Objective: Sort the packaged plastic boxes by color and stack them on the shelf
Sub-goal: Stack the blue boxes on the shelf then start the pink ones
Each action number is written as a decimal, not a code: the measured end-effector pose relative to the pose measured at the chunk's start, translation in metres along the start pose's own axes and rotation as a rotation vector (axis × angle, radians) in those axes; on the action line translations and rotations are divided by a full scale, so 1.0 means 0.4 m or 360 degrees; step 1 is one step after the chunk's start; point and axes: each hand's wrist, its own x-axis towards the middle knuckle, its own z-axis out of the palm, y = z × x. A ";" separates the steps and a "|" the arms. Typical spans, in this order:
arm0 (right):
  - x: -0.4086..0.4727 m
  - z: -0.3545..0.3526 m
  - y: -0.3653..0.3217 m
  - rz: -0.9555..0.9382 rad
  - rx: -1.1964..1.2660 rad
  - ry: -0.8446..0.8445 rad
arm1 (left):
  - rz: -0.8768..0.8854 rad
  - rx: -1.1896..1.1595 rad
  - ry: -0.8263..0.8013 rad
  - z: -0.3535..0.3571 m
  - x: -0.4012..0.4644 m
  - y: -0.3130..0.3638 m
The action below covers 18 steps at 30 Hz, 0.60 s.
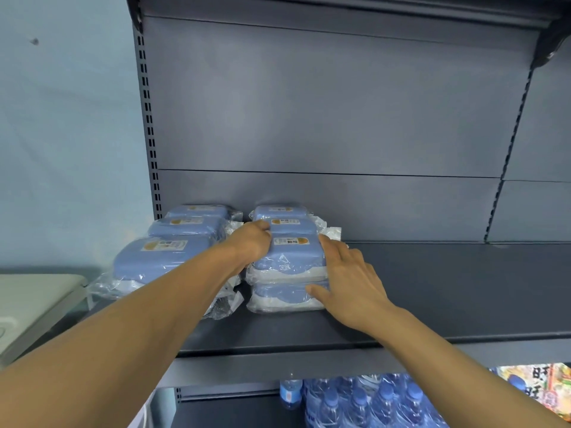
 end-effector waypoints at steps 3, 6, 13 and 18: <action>0.002 0.001 -0.002 0.0024 -0.0072 0.0016 | -0.0026 0.0073 -0.0018 0.001 -0.010 0.006; 0.000 0.001 -0.001 0.0026 -0.0152 0.0014 | -0.0008 0.0237 0.0029 -0.003 -0.035 0.014; 0.005 -0.016 0.003 0.0075 -0.0170 -0.0009 | 0.0102 0.0467 -0.0093 -0.010 -0.149 0.007; 0.008 -0.022 -0.007 0.0093 -0.0219 -0.0021 | 0.0152 0.0454 0.0015 0.022 -0.170 -0.029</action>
